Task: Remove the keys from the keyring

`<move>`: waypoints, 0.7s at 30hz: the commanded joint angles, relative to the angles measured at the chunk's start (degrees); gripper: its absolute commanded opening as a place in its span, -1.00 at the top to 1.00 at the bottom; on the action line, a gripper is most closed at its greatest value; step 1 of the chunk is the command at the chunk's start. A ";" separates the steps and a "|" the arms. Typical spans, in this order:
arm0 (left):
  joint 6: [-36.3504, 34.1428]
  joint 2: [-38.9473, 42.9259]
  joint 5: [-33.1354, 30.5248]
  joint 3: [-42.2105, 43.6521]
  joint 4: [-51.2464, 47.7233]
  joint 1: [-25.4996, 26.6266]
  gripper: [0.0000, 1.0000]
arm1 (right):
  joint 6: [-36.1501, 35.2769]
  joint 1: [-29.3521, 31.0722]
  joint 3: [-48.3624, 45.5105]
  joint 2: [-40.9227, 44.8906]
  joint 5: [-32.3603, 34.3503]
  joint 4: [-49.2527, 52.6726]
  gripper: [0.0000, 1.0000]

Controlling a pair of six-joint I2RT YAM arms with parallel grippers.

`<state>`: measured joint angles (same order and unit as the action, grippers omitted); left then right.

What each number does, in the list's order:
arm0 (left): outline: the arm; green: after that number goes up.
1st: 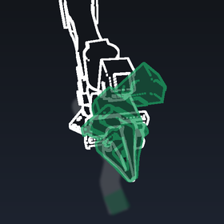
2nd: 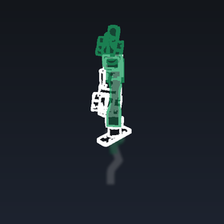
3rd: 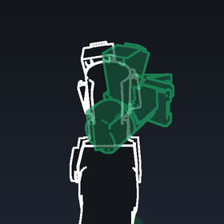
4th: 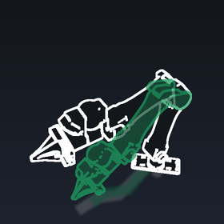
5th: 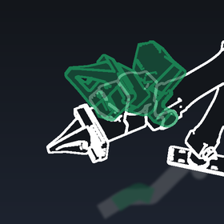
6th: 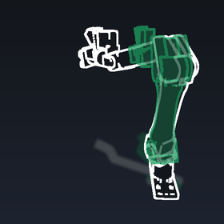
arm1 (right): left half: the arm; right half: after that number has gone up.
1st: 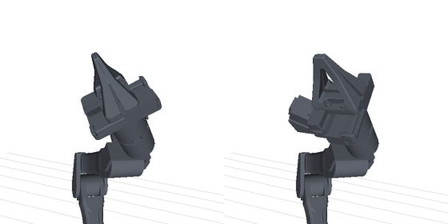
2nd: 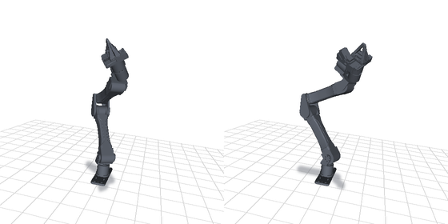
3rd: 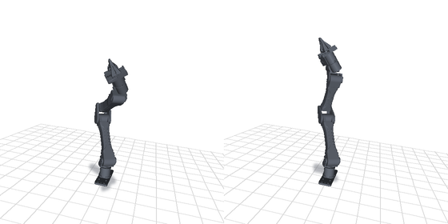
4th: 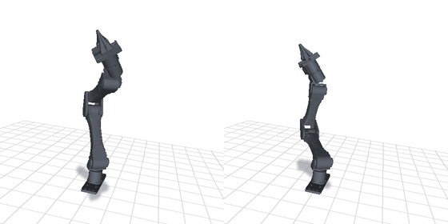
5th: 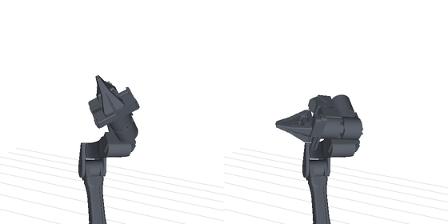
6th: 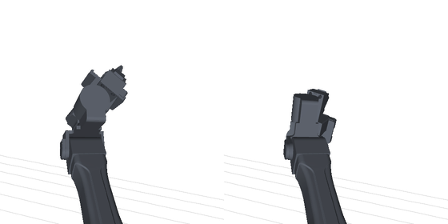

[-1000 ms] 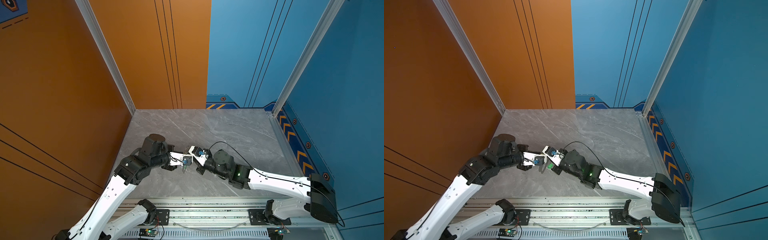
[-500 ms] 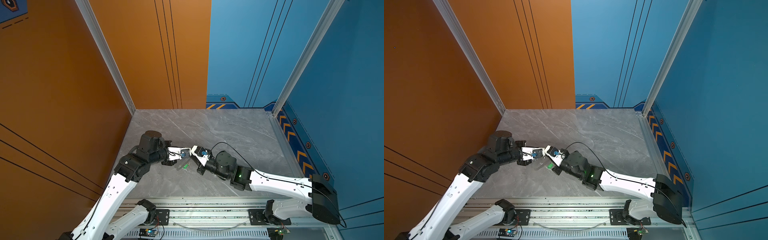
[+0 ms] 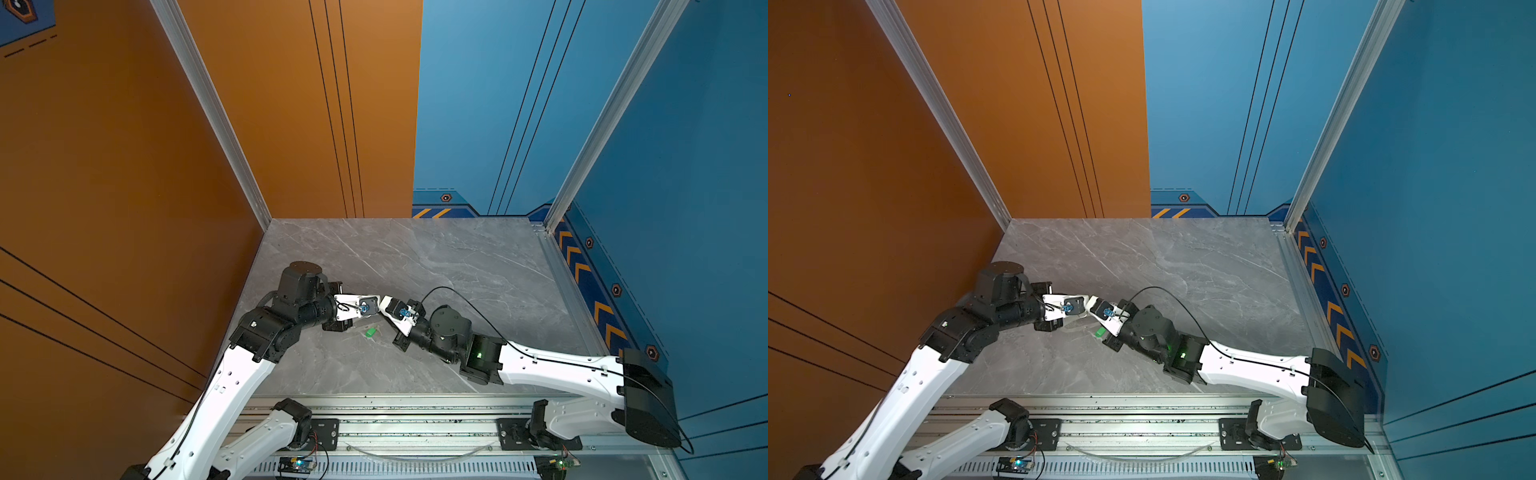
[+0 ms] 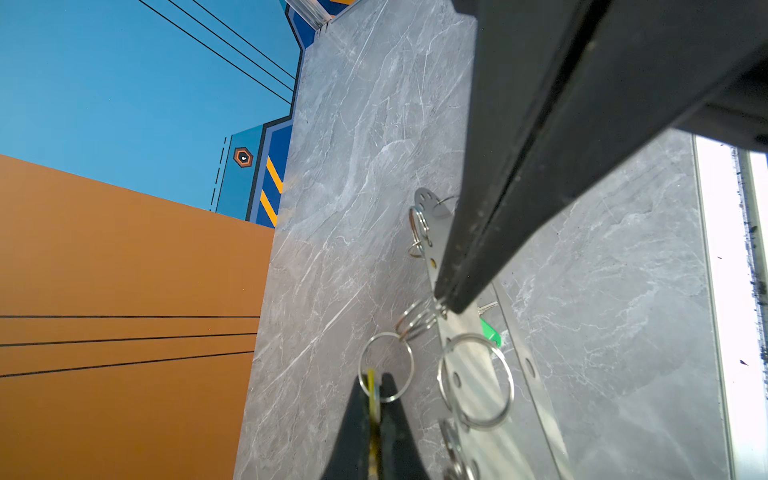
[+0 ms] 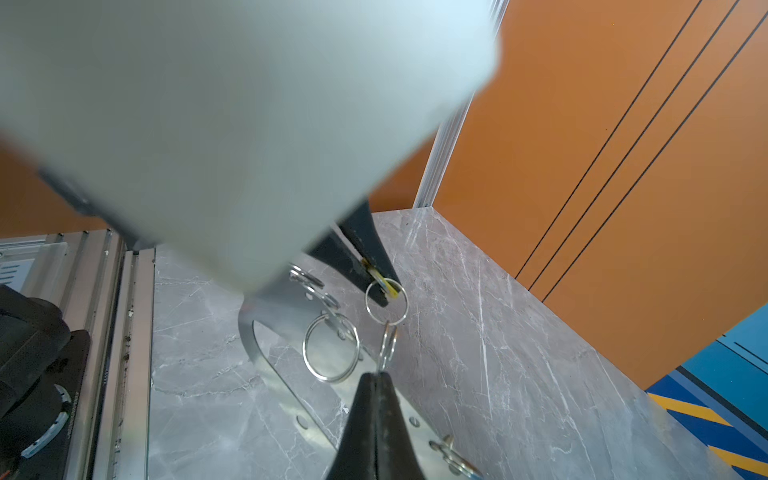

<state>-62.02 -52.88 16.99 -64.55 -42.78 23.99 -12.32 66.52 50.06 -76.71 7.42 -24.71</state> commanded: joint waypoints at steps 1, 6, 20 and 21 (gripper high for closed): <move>3.30 0.20 -1.27 0.37 4.66 -1.93 1.00 | -1.30 1.05 -0.39 0.33 0.79 0.56 1.00; 7.64 -0.53 1.62 -0.33 4.63 -2.11 1.00 | 0.51 0.49 -0.34 -0.48 1.66 -3.20 0.99; 8.94 -0.69 4.15 -2.09 6.18 -2.21 1.00 | 4.39 -1.57 1.44 -3.40 -1.45 -2.31 0.21; 8.85 -0.69 4.19 -1.98 6.15 -2.32 1.00 | 5.52 -2.11 1.40 -3.18 -1.86 -2.61 0.20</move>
<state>-54.13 -53.60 19.38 -65.36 -38.11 22.20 -10.15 65.69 50.06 -79.79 7.16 -27.00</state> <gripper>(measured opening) 0.062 0.395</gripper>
